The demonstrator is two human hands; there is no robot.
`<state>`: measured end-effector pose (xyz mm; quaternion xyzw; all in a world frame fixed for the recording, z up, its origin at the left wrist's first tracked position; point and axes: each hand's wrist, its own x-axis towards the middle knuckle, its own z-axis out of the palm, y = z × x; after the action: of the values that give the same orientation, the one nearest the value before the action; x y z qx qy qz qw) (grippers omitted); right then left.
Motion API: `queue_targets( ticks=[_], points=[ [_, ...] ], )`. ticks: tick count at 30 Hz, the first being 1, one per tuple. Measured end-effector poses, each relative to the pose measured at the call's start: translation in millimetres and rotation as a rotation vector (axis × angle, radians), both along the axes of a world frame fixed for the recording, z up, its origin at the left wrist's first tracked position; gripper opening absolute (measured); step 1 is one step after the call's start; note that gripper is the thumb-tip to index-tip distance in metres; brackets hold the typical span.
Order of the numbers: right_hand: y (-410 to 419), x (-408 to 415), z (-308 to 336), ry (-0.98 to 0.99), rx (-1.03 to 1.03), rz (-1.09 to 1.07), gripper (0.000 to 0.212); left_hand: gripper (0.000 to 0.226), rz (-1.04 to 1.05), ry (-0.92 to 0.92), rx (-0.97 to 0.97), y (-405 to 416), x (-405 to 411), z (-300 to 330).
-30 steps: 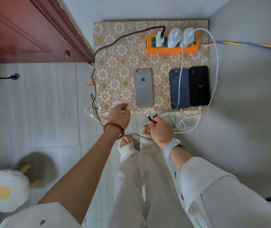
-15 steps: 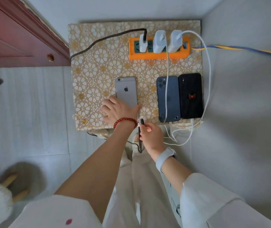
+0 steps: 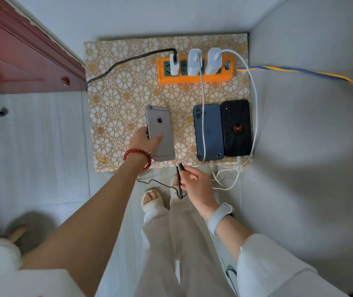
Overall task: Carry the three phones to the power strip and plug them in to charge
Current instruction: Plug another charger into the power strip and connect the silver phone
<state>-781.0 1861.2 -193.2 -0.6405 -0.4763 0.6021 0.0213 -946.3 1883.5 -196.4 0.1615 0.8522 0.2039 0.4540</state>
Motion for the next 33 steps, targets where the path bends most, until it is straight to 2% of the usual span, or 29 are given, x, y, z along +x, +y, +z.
queue_targets(
  ticks=[4, 8, 13, 21, 26, 33],
  points=[
    [3.2, -1.3, 18.9, 0.089, 0.023, -0.036, 0.024, 0.033, 0.535, -0.484, 0.100, 0.4, 6.4, 17.5],
    [5.8, -2.4, 32.2, 0.121, 0.111, -0.038, 0.017, 0.029, 0.653, -0.608, 0.146, 0.3, 11.7, 27.2],
    [7.8, -5.9, 42.2, 0.163, 0.197, -0.037, 0.010, 0.030, 0.685, -0.622, 0.166, -1.8, 13.2, 26.4],
    [9.7, -7.7, 46.7, 0.131, 0.217, -0.032, 0.020, 0.023, 0.587, -0.500, 0.145, -8.8, 16.0, 22.4],
    [8.4, -6.5, 49.9, 0.128, 0.218, -0.050, 0.020, 0.014, 0.627, -0.499, 0.183, -8.7, 15.7, 25.2],
    [9.2, -8.4, 48.8, 0.122, 0.209, -0.057, 0.019, 0.012, 0.620, -0.476, 0.181, -8.1, 14.9, 29.9]
  ],
)
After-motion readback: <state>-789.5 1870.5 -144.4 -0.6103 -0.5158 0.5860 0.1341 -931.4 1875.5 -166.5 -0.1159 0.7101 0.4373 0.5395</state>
